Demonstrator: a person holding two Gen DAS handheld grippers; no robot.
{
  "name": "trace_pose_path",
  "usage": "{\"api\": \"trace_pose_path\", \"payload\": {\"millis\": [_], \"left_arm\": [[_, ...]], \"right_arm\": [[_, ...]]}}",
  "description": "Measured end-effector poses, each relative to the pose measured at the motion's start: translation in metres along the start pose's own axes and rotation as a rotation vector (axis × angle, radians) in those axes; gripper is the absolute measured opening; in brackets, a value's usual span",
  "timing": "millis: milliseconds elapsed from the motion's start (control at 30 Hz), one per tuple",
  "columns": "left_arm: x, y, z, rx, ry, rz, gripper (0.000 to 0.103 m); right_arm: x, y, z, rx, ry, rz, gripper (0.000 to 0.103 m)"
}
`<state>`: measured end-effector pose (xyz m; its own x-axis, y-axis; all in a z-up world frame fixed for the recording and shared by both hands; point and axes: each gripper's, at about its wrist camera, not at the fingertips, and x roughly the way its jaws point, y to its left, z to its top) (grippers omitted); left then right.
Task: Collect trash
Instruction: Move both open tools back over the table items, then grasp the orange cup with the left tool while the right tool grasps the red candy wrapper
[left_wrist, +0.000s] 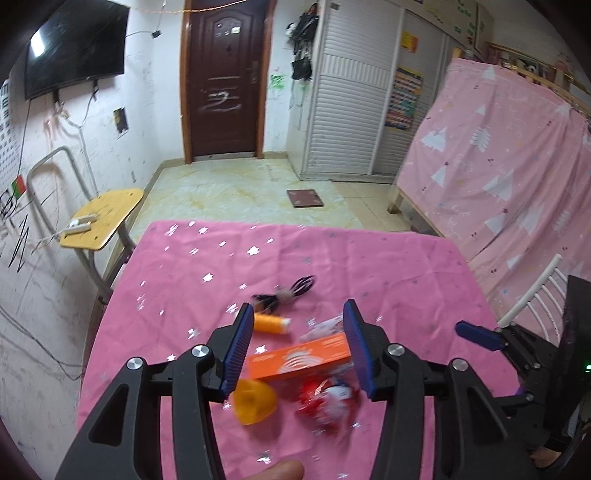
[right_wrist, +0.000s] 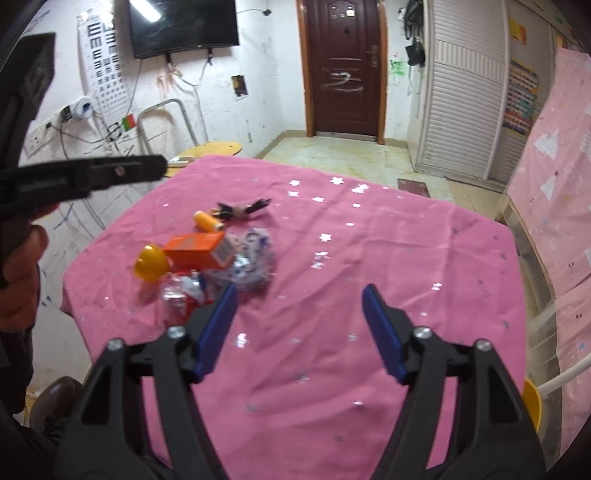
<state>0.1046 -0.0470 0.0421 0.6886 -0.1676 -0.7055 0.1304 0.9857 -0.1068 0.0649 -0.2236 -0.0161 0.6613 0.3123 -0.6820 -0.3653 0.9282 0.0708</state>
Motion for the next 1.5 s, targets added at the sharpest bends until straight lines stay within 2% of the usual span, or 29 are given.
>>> {"api": "trace_pose_path", "payload": {"millis": [333, 567, 1033, 1133, 1300, 1367, 1500], "left_arm": [[0.026, 0.04, -0.037, -0.049, 0.077, 0.034, 0.044], [0.046, 0.052, -0.057, -0.063, 0.133, 0.005, 0.044], [0.049, 0.051, -0.065, -0.074, 0.133, -0.115, 0.044], [0.052, 0.05, -0.067, -0.069, 0.144, -0.119, 0.044], [0.061, 0.049, -0.07, -0.072, 0.159, -0.12, 0.044], [0.063, 0.048, -0.071, -0.068, 0.16, -0.12, 0.044], [0.066, 0.045, -0.073, -0.053, 0.163, -0.116, 0.043]], "right_arm": [[0.02, 0.043, -0.001, -0.057, 0.04, 0.062, 0.07], [0.031, 0.062, -0.005, -0.081, 0.067, 0.112, 0.071], [0.055, 0.079, -0.009, -0.093, 0.128, 0.144, 0.071], [0.06, 0.08, -0.009, -0.097, 0.141, 0.135, 0.058], [0.061, 0.08, -0.009, -0.099, 0.139, 0.122, 0.048], [0.061, 0.079, -0.01, -0.1, 0.137, 0.107, 0.04], [0.058, 0.073, -0.009, -0.093, 0.131, 0.098, 0.038]]}}
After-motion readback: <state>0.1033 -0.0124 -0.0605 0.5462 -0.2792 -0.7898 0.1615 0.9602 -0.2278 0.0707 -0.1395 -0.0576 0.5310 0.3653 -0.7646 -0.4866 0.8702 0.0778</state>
